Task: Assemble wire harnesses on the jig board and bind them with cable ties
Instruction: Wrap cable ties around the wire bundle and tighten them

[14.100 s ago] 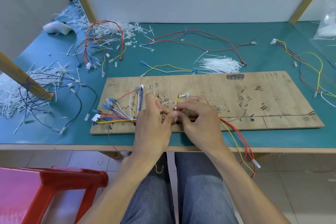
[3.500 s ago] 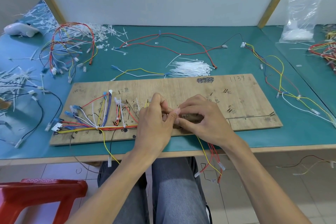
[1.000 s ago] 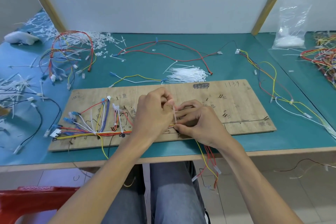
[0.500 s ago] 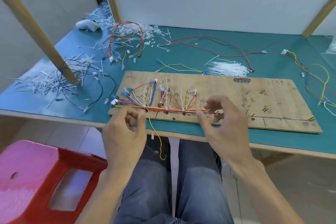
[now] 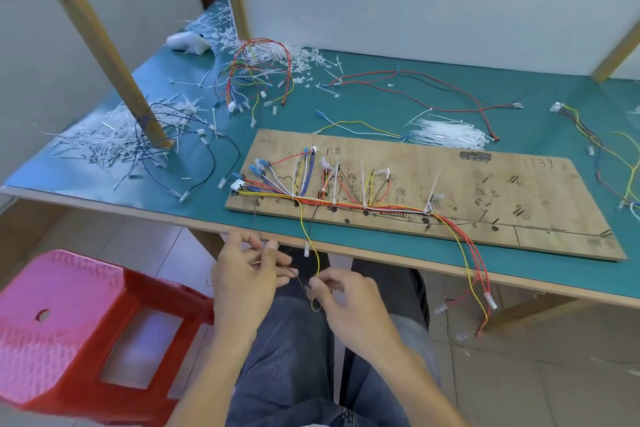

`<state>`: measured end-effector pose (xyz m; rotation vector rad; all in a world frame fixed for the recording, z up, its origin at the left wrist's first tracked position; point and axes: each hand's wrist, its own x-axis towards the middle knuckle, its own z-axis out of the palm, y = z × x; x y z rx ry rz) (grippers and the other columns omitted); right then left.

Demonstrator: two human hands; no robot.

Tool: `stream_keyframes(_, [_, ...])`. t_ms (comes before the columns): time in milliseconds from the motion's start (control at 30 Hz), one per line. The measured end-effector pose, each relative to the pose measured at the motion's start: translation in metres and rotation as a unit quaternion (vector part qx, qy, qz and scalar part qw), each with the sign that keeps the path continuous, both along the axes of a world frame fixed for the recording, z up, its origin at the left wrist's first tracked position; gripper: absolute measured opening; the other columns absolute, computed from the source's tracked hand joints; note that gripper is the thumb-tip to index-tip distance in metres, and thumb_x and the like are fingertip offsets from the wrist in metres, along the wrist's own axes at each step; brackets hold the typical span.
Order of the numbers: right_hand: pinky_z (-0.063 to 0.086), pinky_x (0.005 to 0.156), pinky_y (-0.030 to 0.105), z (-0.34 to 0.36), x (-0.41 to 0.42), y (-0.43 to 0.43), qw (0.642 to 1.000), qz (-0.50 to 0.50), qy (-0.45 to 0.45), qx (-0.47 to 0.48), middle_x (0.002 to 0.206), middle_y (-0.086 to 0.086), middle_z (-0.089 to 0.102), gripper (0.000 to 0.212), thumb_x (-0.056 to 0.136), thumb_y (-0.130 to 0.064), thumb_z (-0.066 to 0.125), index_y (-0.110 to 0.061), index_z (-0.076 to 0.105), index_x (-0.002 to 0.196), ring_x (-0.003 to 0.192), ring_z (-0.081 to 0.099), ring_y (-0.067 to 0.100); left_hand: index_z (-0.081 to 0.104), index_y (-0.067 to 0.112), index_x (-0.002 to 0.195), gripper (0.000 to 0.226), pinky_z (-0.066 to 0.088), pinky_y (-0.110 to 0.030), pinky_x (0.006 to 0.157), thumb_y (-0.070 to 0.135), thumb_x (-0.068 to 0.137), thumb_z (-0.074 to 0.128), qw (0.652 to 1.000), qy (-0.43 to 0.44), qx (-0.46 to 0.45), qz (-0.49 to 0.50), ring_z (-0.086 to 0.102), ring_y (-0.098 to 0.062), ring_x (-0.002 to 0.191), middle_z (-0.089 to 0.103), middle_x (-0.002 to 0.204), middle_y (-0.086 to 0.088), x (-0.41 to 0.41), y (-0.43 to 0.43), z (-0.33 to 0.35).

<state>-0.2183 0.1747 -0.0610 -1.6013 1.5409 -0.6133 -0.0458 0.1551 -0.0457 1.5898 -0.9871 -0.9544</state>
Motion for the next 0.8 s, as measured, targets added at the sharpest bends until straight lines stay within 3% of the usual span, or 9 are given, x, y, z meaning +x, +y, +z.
stream_keyframes(100, [0.053, 0.073, 0.013, 0.004, -0.002, 0.005, 0.995, -0.007, -0.102, -0.012, 0.090, -0.011, 0.077, 0.026, 0.109, -0.042, 0.051, -0.032, 0.071, 0.096, 0.085, 0.072, 0.002, 0.048, 0.013, 0.102, 0.015, 0.063, -0.033, 0.058, 0.014, 0.104, 0.063, 0.993, 0.116, 0.019, -0.007, 0.078, -0.037, 0.070, 0.077, 0.084, -0.017, -0.001, -0.002, 0.008])
stream_keyframes(200, [0.059, 0.067, 0.032, 0.015, 0.000, 0.012, 0.960, -0.008, -0.263, 0.100, 0.087, 0.007, 0.078, 0.027, 0.113, -0.036, 0.044, -0.017, 0.060, 0.101, 0.077, 0.075, 0.027, 0.049, 0.011, 0.108, 0.015, 0.062, -0.030, 0.057, 0.012, 0.103, 0.064, 0.989, 0.145, 0.025, -0.006, 0.078, -0.037, 0.072, 0.078, 0.084, -0.017, -0.005, -0.007, 0.016])
stream_keyframes(267, [0.050, 0.053, 0.031, 0.022, -0.005, 0.016, 0.940, -0.011, -0.309, 0.143, 0.073, 0.010, 0.071, 0.024, 0.112, -0.035, 0.046, -0.018, 0.059, 0.102, 0.054, 0.063, 0.026, 0.051, 0.018, 0.106, 0.015, 0.063, -0.034, 0.056, 0.015, 0.103, 0.066, 0.994, 0.101, 0.013, -0.028, 0.078, -0.032, 0.068, 0.078, 0.082, -0.012, -0.007, -0.011, 0.018])
stream_keyframes(333, [0.040, 0.046, 0.024, 0.027, -0.013, 0.017, 0.941, -0.022, -0.306, 0.144, 0.064, 0.007, 0.062, 0.022, 0.111, -0.033, 0.052, -0.023, 0.065, 0.097, 0.044, 0.047, 0.017, 0.051, 0.030, 0.099, 0.019, 0.059, -0.034, 0.051, 0.024, 0.100, 0.068, 0.996, -0.062, -0.023, -0.065, 0.072, -0.021, 0.056, 0.076, 0.071, -0.001, -0.008, -0.010, 0.018])
stream_keyframes(433, [0.039, 0.051, 0.021, 0.037, -0.028, 0.013, 0.971, -0.022, -0.227, 0.072, 0.058, 0.001, 0.061, 0.019, 0.108, -0.033, 0.058, -0.028, 0.070, 0.093, 0.047, 0.046, 0.010, 0.054, 0.034, 0.108, 0.027, 0.053, -0.034, 0.058, 0.032, 0.091, 0.075, 0.875, -0.446, -0.153, -0.108, 0.061, -0.011, 0.068, 0.062, 0.076, 0.013, -0.006, -0.015, 0.025])
stream_keyframes(533, [0.042, 0.060, 0.017, 0.051, -0.044, 0.003, 0.988, -0.004, -0.156, 0.009, 0.060, -0.002, 0.065, 0.013, 0.104, -0.032, 0.064, -0.028, 0.072, 0.095, 0.056, 0.055, 0.007, 0.066, 0.030, 0.127, 0.032, 0.051, -0.037, 0.090, 0.032, 0.096, 0.072, 0.764, -0.504, -0.301, -0.267, 0.055, -0.019, 0.109, 0.060, 0.118, 0.007, -0.009, -0.034, 0.041])
stream_keyframes(600, [0.041, 0.060, 0.018, 0.061, -0.054, -0.005, 0.992, 0.020, -0.128, 0.000, 0.062, -0.004, 0.067, 0.010, 0.103, -0.034, 0.066, -0.029, 0.072, 0.096, 0.058, 0.056, 0.006, 0.074, 0.023, 0.115, 0.021, 0.046, -0.042, 0.097, 0.033, 0.102, 0.060, 0.709, -0.499, -0.343, -0.362, 0.057, -0.024, 0.116, 0.067, 0.120, 0.007, -0.017, -0.047, 0.048])
stream_keyframes(667, [0.039, 0.057, 0.020, 0.069, -0.067, -0.014, 0.993, 0.010, -0.120, -0.002, 0.063, -0.004, 0.068, 0.011, 0.102, -0.034, 0.067, -0.030, 0.072, 0.094, 0.057, 0.054, 0.006, 0.073, 0.016, 0.103, 0.020, 0.051, -0.045, 0.087, 0.026, 0.106, 0.056, 0.734, -0.431, -0.314, -0.420, 0.063, -0.021, 0.100, 0.069, 0.099, 0.006, -0.025, -0.055, 0.050])
stream_keyframes(800, [0.035, 0.049, 0.014, 0.077, -0.099, -0.030, 0.996, -0.053, -0.070, -0.007, 0.062, -0.006, 0.068, 0.014, 0.101, -0.025, 0.066, -0.025, 0.074, 0.089, 0.048, 0.046, 0.002, 0.067, 0.023, 0.097, 0.018, 0.052, -0.035, 0.065, 0.029, 0.108, 0.055, 0.870, -0.234, -0.204, -0.384, 0.058, -0.012, 0.060, 0.059, 0.065, 0.007, -0.027, -0.060, 0.042])
